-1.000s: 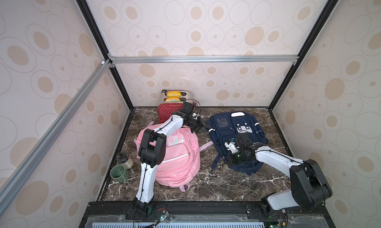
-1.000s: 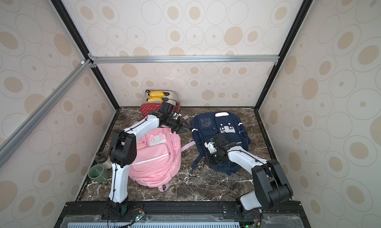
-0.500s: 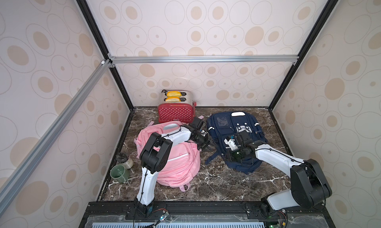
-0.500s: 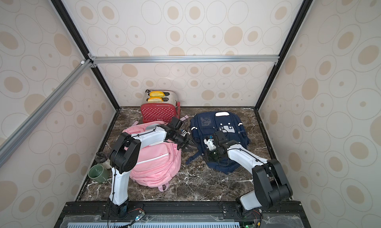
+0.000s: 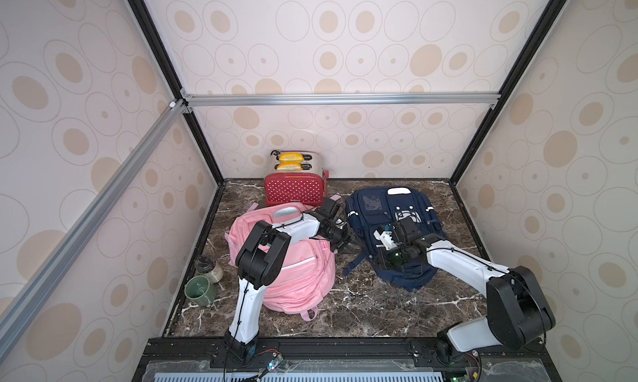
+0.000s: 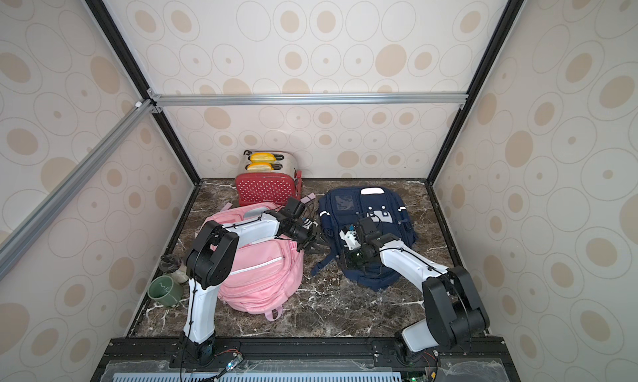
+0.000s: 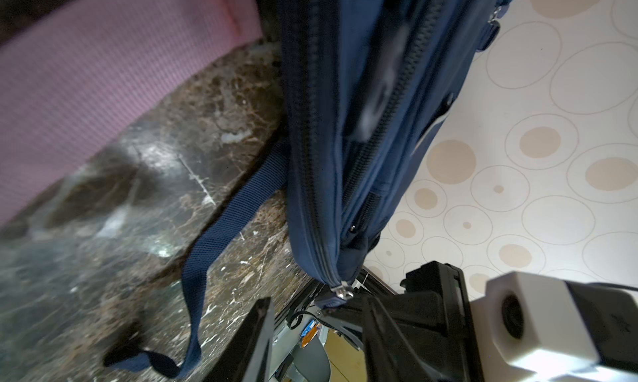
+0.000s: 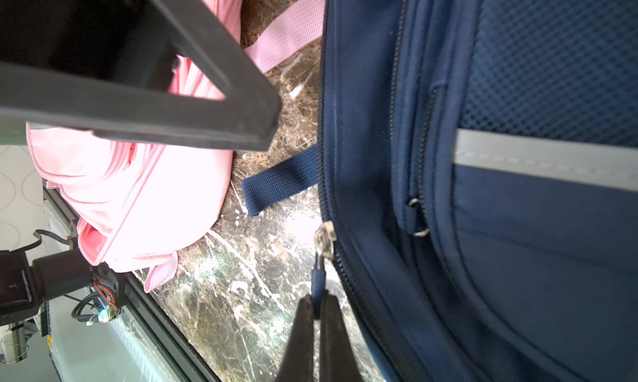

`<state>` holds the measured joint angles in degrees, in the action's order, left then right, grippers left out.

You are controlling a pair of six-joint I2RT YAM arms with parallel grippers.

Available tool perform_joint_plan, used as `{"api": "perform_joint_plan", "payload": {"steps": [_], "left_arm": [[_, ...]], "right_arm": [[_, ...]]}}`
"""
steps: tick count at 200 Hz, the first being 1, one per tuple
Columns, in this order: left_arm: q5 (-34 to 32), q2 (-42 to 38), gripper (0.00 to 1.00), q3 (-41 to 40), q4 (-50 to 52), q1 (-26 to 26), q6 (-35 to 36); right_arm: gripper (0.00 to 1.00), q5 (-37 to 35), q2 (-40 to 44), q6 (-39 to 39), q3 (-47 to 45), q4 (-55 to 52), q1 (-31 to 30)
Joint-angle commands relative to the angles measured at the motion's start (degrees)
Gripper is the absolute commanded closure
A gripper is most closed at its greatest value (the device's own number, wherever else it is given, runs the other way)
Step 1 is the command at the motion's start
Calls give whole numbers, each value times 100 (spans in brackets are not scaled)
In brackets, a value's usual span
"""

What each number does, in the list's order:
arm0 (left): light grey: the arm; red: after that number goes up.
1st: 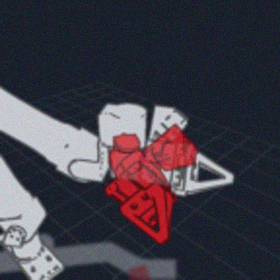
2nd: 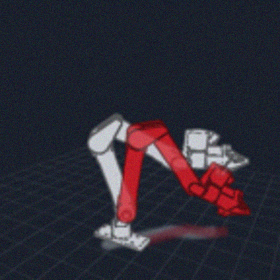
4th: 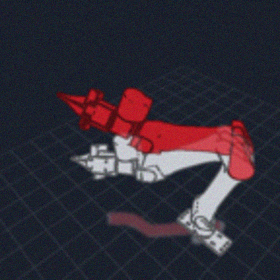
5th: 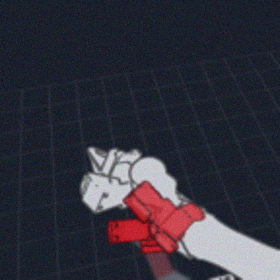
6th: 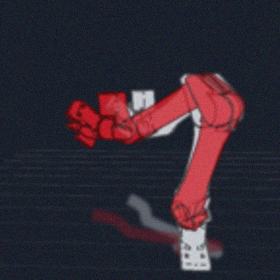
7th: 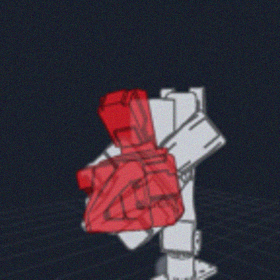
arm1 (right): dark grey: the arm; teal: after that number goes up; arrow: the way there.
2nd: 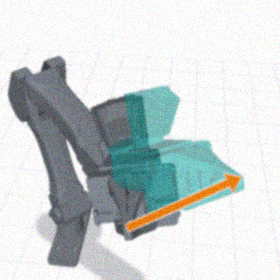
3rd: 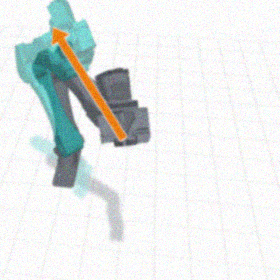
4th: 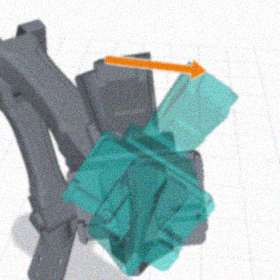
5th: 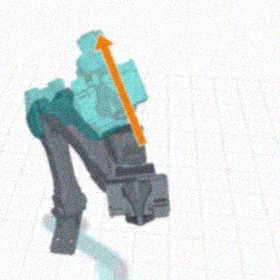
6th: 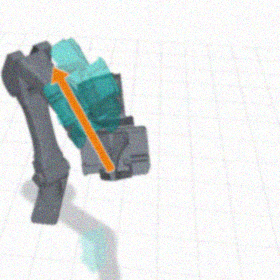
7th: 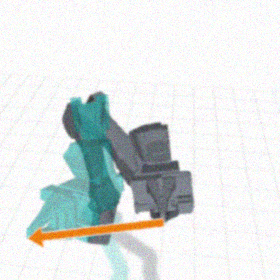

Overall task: Zip up the backpack
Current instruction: Zip the zipper on the backpack.

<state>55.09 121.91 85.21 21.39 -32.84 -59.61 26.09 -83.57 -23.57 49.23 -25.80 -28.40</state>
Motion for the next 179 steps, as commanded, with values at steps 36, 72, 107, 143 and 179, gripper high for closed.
{"api": "perform_joint_plan", "payload": {"steps": [36, 72, 107, 143, 179], "left_arm": [[-7, 460, 60, 365, -255, -48, -215], [-7, 642, 82, 592, -221, -61, -184], [-290, 622, 100, 622, 128, -50, 94], [-340, 677, 100, 549, 23, 20, 28], [-432, 745, 100, 778, 272, 208, 233]], "right_arm": [[100, 274, 148, -42, 113, -64, -95], [100, 415, 111, 147, 170, -341, -160], [100, 295, 310, 300, -60, -775, -174], [100, 224, 740, 399, -418, -1457, -173], [100, -110, 1141, 442, -603, -2099, -173]]}}
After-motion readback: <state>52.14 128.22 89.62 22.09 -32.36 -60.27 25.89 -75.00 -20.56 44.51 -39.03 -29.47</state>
